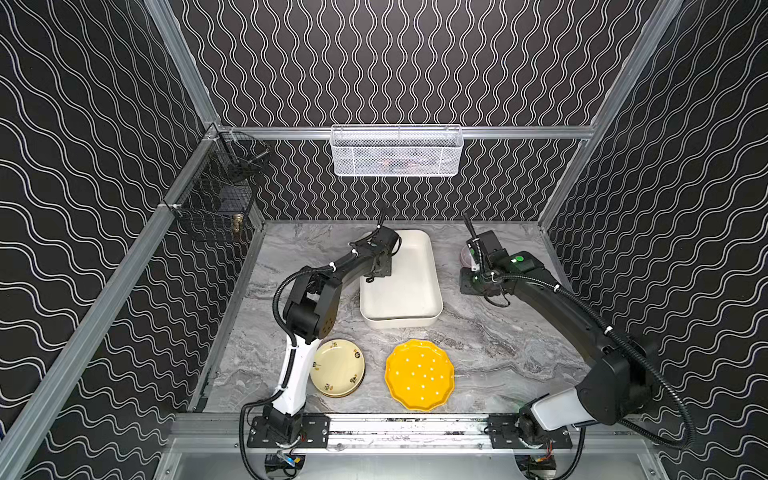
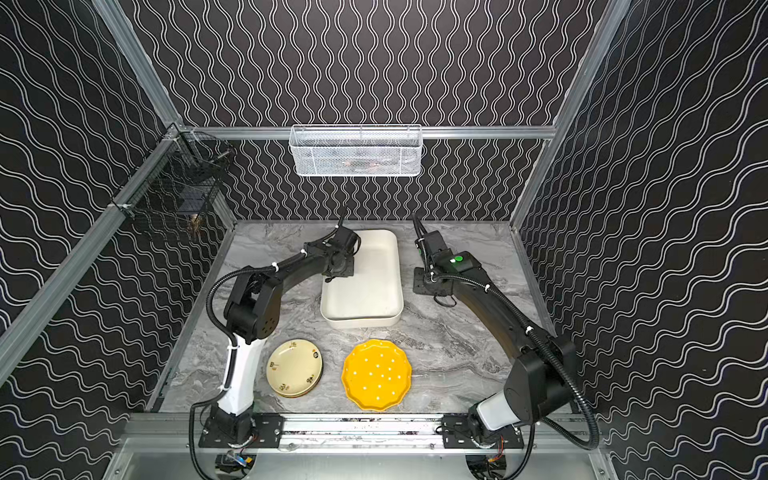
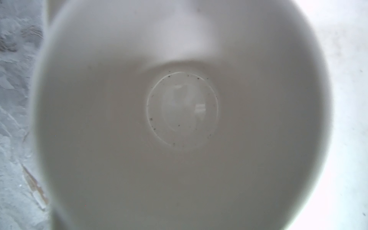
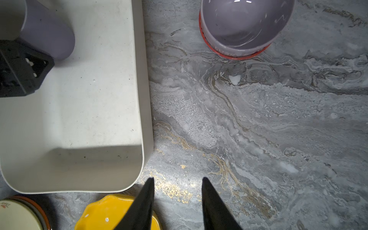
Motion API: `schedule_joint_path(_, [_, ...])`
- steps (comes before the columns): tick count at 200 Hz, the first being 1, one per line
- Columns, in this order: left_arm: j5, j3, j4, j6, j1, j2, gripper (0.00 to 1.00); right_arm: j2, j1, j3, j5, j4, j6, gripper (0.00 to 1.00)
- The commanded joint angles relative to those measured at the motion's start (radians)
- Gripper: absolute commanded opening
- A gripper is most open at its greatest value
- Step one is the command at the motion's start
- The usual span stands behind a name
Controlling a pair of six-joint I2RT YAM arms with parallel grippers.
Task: Place the mixed dishes into the plastic bin
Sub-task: 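Move both grippers toward the yellow dotted plate nearest the robot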
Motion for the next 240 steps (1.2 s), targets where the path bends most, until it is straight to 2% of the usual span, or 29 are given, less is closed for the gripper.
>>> schedule_joint_path(1, [-0.007, 0.021, 0.004, 0.018, 0.011, 0.013, 0.36, 0.003, 0.0, 0.004, -0.004, 0.01, -0.004, 0.42])
schedule_joint_path(47, [0.06, 0.007, 0.041, 0.053, 0.014, -0.018, 0.61, -0.018, 0.001, -0.009, -0.008, 0.015, -0.007, 0.46])
schedule_joint_path(70, [0.083, 0.015, 0.02, 0.075, 0.009, -0.042, 0.7, -0.034, 0.001, -0.021, -0.013, 0.019, -0.004, 0.53])
schedule_joint_path(93, [0.105, -0.026, 0.038, 0.077, 0.005, -0.108, 0.79, -0.054, 0.001, -0.044, -0.033, 0.029, 0.002, 0.56])
schedule_joint_path(136, [0.179, -0.13, 0.05, 0.064, -0.019, -0.271, 0.84, -0.097, 0.0, -0.099, -0.068, 0.011, 0.017, 0.56])
schedule_joint_path(170, [0.154, -0.327, 0.039, 0.071, -0.113, -0.458, 0.83, -0.208, 0.009, -0.281, -0.166, 0.073, 0.062, 0.56])
schedule_joint_path(196, [0.155, -0.552, 0.074, 0.024, -0.206, -0.637, 0.8, -0.274, 0.088, -0.444, -0.165, 0.113, 0.132, 0.56])
schedule_joint_path(240, [0.191, -0.895, 0.146, -0.159, -0.366, -0.925, 0.73, -0.336, 0.29, -0.618, -0.133, 0.199, 0.288, 0.55])
